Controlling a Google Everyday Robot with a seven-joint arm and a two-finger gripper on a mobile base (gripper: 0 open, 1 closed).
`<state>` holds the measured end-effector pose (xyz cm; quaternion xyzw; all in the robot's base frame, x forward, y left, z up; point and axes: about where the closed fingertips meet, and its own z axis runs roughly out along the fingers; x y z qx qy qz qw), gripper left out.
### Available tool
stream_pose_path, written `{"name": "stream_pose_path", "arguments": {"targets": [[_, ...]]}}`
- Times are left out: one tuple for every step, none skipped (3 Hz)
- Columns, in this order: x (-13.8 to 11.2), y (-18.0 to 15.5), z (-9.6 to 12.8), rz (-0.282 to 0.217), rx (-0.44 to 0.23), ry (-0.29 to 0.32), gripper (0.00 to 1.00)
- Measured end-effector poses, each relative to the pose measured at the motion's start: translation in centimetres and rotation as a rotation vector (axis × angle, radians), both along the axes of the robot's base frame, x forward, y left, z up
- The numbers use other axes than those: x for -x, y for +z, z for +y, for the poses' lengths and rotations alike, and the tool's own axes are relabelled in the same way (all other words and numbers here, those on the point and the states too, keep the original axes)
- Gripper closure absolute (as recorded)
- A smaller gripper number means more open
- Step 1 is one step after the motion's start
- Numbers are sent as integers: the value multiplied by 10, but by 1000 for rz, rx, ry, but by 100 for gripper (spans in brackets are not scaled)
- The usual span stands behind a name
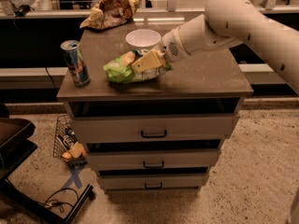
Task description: Move green rice chip bag near redbull can
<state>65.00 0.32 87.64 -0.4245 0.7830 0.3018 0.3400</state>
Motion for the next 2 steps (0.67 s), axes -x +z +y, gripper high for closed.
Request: {"name": "stream_pose_path", "arguments": {"targets": [[0,-1,2,2,0,4,0],[1,-1,3,2,0,4,0]]}}
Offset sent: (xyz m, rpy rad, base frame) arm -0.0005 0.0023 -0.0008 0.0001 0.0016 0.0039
